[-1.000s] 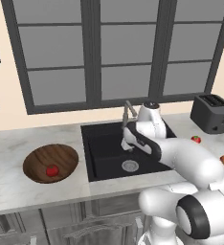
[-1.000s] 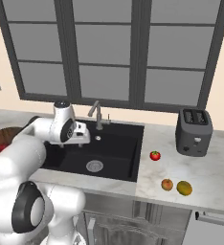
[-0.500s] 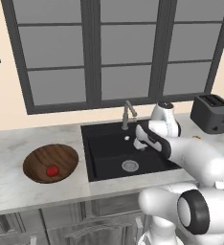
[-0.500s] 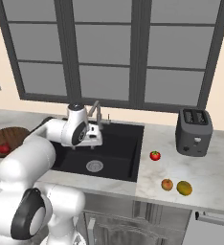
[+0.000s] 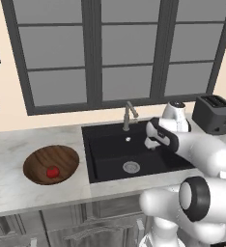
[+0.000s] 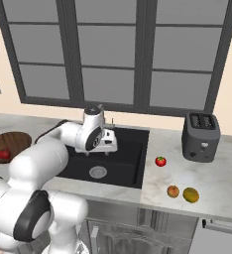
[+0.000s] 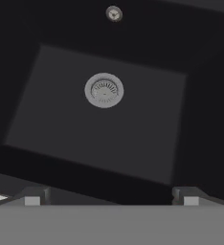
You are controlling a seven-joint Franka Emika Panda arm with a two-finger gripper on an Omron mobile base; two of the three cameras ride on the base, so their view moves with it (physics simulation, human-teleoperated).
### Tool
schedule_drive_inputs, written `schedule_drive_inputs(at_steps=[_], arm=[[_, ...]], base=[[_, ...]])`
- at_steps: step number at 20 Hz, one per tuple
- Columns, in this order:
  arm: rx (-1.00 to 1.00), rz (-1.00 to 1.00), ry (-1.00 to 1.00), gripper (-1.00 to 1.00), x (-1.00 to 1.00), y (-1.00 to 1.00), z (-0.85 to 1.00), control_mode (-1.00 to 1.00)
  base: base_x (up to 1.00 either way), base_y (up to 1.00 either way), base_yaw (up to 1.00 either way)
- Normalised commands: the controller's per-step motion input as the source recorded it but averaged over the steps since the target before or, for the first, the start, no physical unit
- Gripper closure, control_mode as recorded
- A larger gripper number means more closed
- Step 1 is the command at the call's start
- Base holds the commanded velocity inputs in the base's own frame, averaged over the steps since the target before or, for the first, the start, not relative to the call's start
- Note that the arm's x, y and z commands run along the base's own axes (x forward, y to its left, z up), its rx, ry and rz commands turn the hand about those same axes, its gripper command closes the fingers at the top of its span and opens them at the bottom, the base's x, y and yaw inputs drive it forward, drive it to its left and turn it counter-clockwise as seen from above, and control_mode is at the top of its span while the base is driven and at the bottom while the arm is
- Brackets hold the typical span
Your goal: There is a mixed pile of frozen fruits and vegetables on the counter. Locate all the frozen vegetables and place the items in a bowl on the counter. Take all the frozen fruits and defrost them in a running sink.
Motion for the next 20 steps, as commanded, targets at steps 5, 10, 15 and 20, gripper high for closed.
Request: schedule_drive_inputs(at_steps=[5,10,15,20], arm=[[0.00,0.00,0.00,-1.00,0.09,-0.43,0.00,-1.00],[-0.01,-0.03,0.00,-1.00,0.12,-0.41,0.00,-1.00],[-0.01,-0.05,0.00,-1.00,0.15,-0.38,0.00,-1.00],[-0.01,-0.03,0.00,-1.00,0.11,-0.36,0.00,-1.00]], base=[[0.00,0.00,0.00],[0.00,0.00,0.00],[0.00,0.00,0.00],[0.00,0.00,0.00]])
